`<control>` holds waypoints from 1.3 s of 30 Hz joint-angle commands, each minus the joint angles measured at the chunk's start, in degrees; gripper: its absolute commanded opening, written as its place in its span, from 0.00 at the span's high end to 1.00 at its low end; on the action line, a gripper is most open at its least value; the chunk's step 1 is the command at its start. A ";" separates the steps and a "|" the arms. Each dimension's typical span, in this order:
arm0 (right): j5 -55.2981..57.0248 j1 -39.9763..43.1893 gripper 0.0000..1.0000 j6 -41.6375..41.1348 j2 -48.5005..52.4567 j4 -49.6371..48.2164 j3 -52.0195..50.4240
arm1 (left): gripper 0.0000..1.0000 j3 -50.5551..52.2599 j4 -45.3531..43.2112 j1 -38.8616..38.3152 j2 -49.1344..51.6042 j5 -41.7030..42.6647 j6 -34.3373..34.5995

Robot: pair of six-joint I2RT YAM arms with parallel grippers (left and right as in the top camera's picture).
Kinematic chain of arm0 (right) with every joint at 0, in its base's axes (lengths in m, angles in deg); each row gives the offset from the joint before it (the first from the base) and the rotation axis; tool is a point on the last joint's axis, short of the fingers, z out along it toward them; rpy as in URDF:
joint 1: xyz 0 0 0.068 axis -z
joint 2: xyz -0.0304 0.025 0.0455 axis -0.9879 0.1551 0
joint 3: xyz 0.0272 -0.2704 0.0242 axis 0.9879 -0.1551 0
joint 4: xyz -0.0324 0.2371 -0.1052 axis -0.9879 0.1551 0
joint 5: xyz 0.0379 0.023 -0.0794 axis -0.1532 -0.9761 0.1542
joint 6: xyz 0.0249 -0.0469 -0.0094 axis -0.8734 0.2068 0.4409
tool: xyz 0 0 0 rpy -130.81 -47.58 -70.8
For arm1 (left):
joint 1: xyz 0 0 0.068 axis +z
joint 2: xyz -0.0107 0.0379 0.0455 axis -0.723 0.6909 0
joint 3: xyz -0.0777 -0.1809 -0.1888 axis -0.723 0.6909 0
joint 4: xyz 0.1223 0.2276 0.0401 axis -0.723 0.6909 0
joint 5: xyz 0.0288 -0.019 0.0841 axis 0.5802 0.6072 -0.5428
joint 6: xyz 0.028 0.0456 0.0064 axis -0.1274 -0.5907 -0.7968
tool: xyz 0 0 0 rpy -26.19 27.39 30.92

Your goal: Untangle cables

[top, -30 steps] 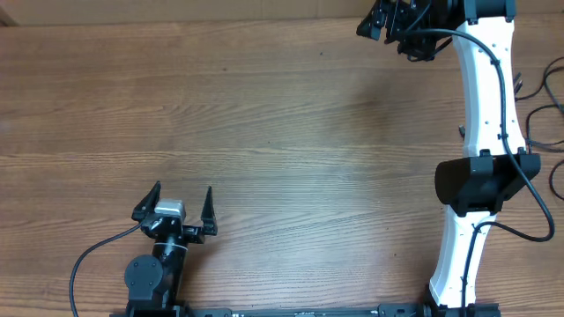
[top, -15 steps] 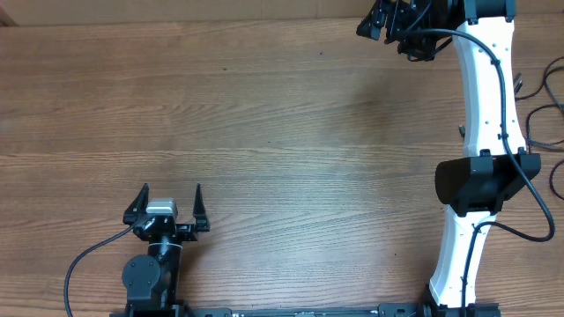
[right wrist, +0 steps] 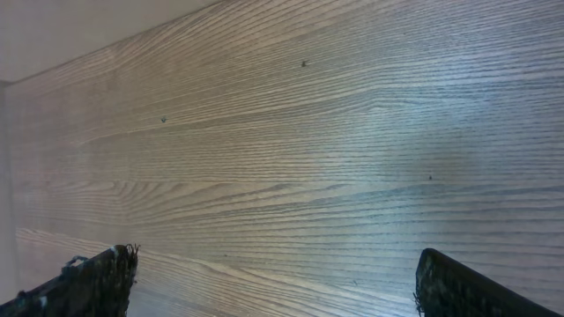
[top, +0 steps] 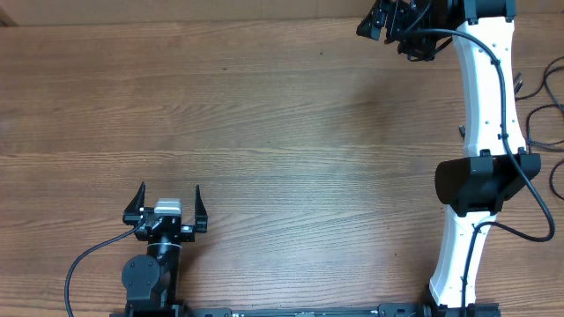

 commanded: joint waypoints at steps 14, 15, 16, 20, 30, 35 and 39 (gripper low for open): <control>-0.26 -0.11 0.00 -0.02 0.00 -0.07 -0.02 | 0.01 0.22 0.09 0.46 -0.55 -0.74 -1.31; -0.26 -0.11 0.00 -0.02 0.00 -0.07 -0.02 | 0.01 0.22 0.07 0.46 -0.55 -0.74 -1.29; -0.26 -0.11 0.00 0.00 0.00 -0.07 -0.02 | 0.00 0.22 0.09 0.46 -0.55 -0.74 -1.29; -0.26 -0.13 0.00 0.00 0.00 -0.07 -0.02 | 0.00 0.22 0.09 0.46 -0.55 -0.74 -1.31; 0.81 -0.07 0.00 0.81 0.00 0.00 -0.02 | 0.01 0.22 0.07 0.46 -0.55 -0.76 -1.31; 7.08 -0.11 0.00 1.73 0.00 1.44 -0.02 | 0.01 0.22 0.09 0.46 -0.55 -0.76 -1.29; 10.71 -0.55 0.00 2.10 -0.17 1.97 -0.02 | 0.00 0.22 0.07 0.46 -0.55 -0.74 -1.31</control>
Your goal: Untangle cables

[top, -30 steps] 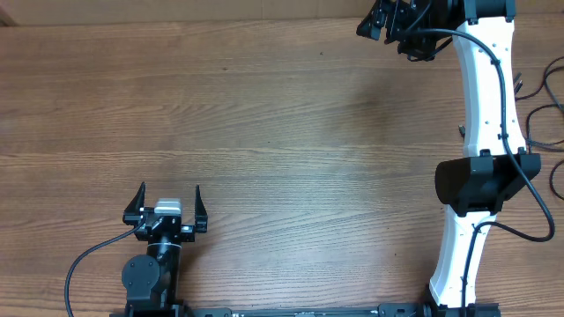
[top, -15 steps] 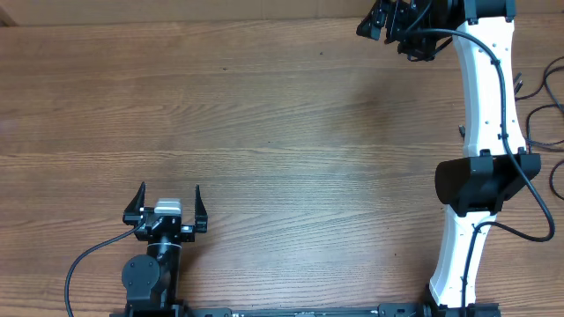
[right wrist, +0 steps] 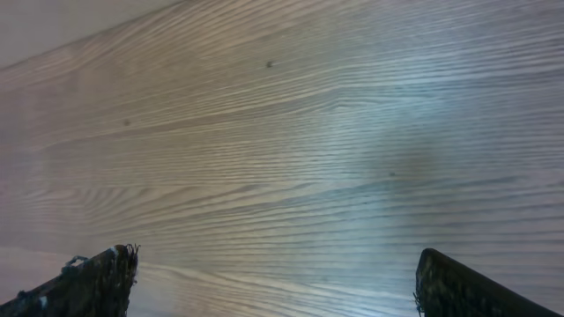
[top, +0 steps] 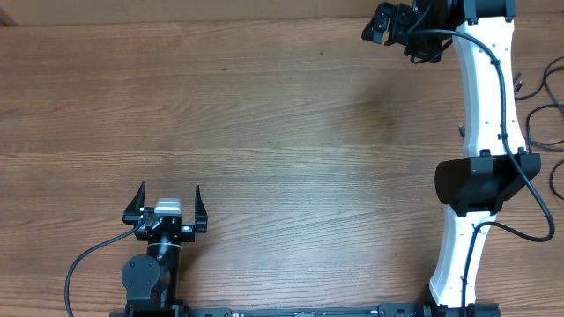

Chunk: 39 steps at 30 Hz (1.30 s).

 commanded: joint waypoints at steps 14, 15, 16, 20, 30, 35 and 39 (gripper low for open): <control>7.58 -1.03 0.00 0.81 -10.73 -2.40 -0.02 | 0.00 0.22 0.11 0.46 -0.55 -0.76 -1.27; 7.58 -1.11 0.00 0.81 -11.93 -2.69 -0.02 | 0.00 0.22 0.09 0.46 -0.55 -0.74 -1.29; 7.58 -1.14 0.00 0.81 -12.74 -2.82 -0.02 | 0.00 0.22 0.09 0.46 -0.55 -0.74 -1.27; 9.01 -1.16 0.00 0.81 -17.03 -2.89 -0.02 | 0.00 0.22 0.11 0.46 -0.55 -0.76 -1.29; 11.21 -1.79 0.00 0.81 -29.16 -9.29 -7.72 | 0.00 0.22 0.11 0.46 -0.55 -0.74 -1.29; 11.19 -1.79 0.00 0.79 -39.58 -20.90 -27.28 | 0.00 0.22 0.09 0.46 -0.55 -0.74 -1.29; 11.67 -1.77 0.00 0.83 -48.41 -34.97 -49.13 | 0.00 0.22 0.09 0.46 -0.55 -0.74 -1.29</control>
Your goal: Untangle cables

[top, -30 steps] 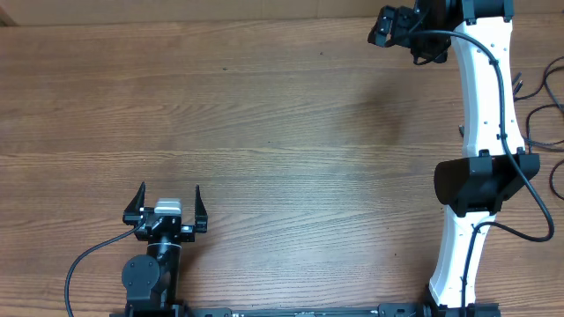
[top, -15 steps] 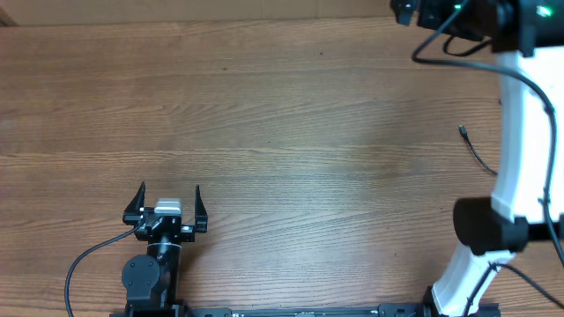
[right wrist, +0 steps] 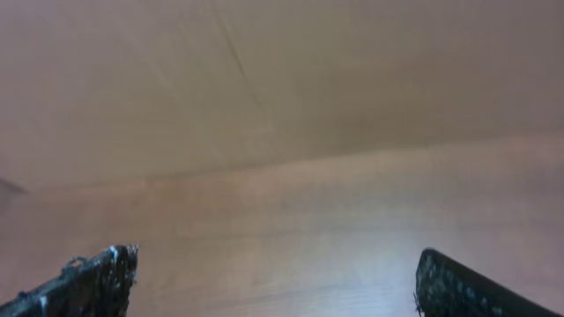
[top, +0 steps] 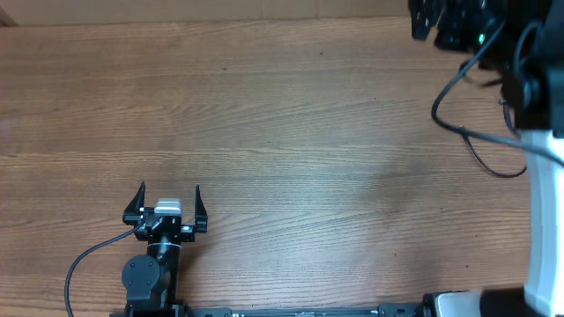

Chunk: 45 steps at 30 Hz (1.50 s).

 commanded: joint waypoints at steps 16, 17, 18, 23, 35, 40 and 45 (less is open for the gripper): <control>2.93 -0.31 0.00 0.17 -21.77 -47.69 -62.75 | 0.00 0.22 0.07 0.46 -0.52 -0.72 -1.27; 2.91 -0.33 0.00 0.17 -22.36 -48.89 -64.48 | 0.00 0.22 0.07 0.46 -0.52 -0.72 -1.27; 2.91 -0.33 0.00 0.17 -22.84 -49.99 -66.18 | 0.00 0.22 0.07 0.46 -0.52 -0.72 -1.29; 2.93 -0.31 0.00 0.17 -24.81 -58.47 -76.39 | 0.01 0.22 0.07 0.46 -0.52 -0.72 -1.29; 2.89 -0.31 0.00 0.15 -35.56 -97.42 -109.07 | 0.00 0.22 0.07 0.46 -0.52 -0.70 -1.29; 2.93 -0.31 0.00 0.20 -45.03 -97.22 -113.92 | 0.00 0.22 0.07 0.46 -0.52 -0.72 -1.27; 2.89 -0.31 0.00 0.15 -51.98 -92.98 -114.12 | 0.00 0.22 0.04 0.46 -0.52 -0.72 -1.29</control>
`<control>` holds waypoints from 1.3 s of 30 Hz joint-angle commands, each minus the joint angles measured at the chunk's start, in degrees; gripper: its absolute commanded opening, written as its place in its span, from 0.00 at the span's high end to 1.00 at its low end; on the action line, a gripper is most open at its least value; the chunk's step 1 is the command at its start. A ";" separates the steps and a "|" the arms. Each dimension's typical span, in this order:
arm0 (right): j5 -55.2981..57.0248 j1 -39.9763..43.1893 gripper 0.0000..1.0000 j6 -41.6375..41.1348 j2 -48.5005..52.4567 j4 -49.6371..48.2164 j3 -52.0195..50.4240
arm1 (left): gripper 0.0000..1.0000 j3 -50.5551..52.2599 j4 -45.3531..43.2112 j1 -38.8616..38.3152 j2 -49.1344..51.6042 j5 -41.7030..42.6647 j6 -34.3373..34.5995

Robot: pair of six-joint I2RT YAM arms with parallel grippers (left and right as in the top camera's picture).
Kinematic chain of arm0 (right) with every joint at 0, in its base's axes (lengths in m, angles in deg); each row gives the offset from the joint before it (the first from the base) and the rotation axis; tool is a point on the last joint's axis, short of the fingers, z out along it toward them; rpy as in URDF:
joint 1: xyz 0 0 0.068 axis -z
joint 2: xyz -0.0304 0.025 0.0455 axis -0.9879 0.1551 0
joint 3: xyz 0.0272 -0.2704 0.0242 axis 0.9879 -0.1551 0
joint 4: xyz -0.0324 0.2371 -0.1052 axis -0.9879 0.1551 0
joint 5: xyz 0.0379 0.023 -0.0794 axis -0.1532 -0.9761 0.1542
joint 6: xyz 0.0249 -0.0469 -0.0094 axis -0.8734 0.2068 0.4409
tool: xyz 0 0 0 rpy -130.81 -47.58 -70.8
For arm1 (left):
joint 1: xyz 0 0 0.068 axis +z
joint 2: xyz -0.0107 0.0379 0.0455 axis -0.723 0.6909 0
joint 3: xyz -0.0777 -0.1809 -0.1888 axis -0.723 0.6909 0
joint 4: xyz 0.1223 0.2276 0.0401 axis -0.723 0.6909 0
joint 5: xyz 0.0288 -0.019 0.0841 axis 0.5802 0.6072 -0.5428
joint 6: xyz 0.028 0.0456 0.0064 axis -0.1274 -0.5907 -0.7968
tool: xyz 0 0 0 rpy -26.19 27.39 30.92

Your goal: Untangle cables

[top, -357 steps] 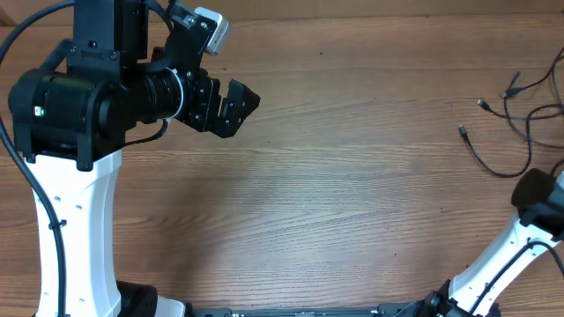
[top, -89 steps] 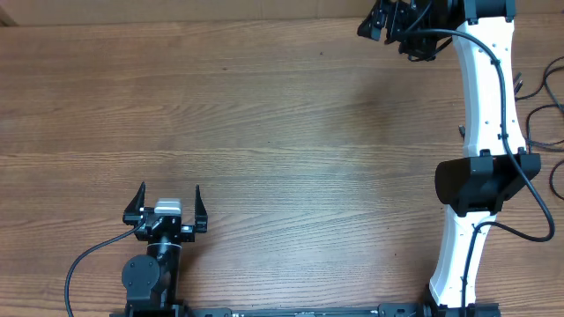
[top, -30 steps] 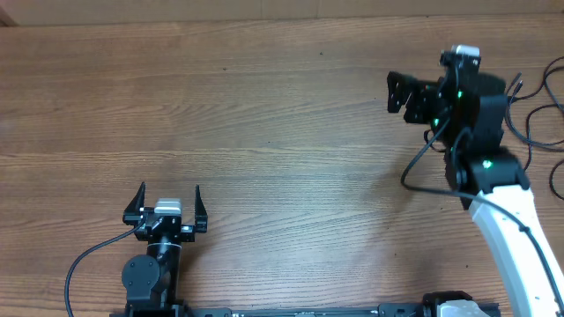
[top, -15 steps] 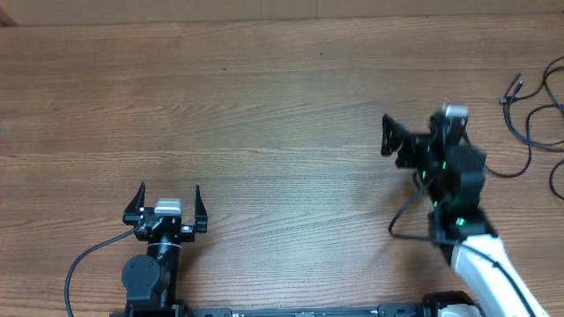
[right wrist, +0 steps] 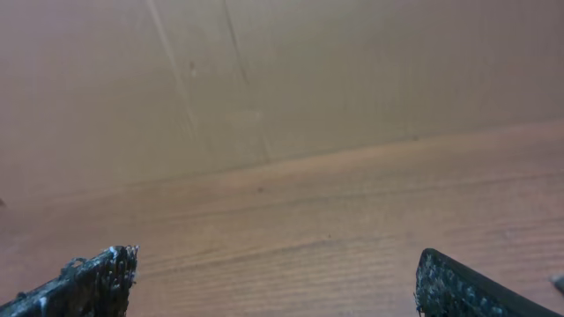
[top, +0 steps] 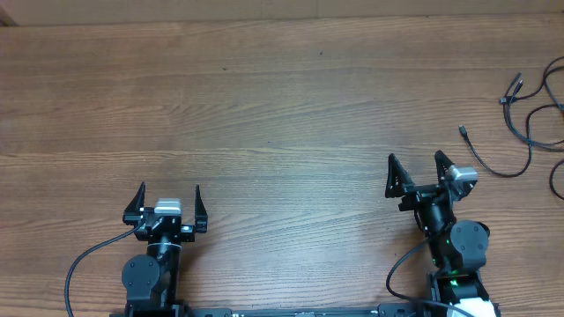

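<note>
Thin black cables [top: 529, 123] lie in loose curves at the table's right edge, one plug end [top: 463, 131] pointing toward the middle. My right gripper [top: 415, 169] sits low at the near right, open and empty, a short way left of and nearer than that plug. The right wrist view shows only its two fingertips [right wrist: 97, 277] wide apart over bare wood. My left gripper [top: 168, 197] is open and empty at the near left.
The wooden table [top: 264, 106] stretches across the view. A cardboard wall [right wrist: 264, 70] stands beyond the far edge in the right wrist view. Each arm's own black supply cable [top: 84, 264] loops near its base.
My right arm has come down from the far right corner to the near right, folded by its base. The black cables at the right edge now show uncovered. The left arm is unchanged.
My right gripper hung open over the far right of the table, arm stretched out, at the first two moments. It then stood higher at the far right corner. Now it rests open near its base. The left gripper stayed open and still.
</note>
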 commanded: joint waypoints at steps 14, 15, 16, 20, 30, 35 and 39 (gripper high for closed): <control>0.57 -0.31 0.00 0.02 -20.70 25.51 -0.59 | 0.01 0.22 0.09 0.46 -0.55 -0.72 -1.29; 0.57 -0.31 0.00 0.02 -22.10 27.19 -0.59 | 0.00 0.22 0.09 0.46 -0.55 -0.72 -1.29; 0.55 -0.31 0.00 0.02 -23.47 28.79 -0.59 | 0.01 0.22 0.09 0.46 -0.55 -0.72 -1.29; 0.57 -0.31 0.00 0.02 -27.15 32.92 -0.59 | 0.00 0.22 0.11 0.46 -0.55 -0.72 -1.27; 0.59 -0.33 0.00 0.04 -37.62 41.20 -0.59 | 0.00 0.22 0.09 0.46 -0.55 -0.72 -1.29; 0.52 -0.33 0.00 0.00 -40.35 41.07 -0.59 | 0.01 0.22 0.11 0.46 -0.55 -0.72 -1.29; 0.57 -0.31 0.00 0.02 -40.35 41.16 -0.59 | 0.00 0.22 0.09 0.46 -0.55 -0.72 -1.29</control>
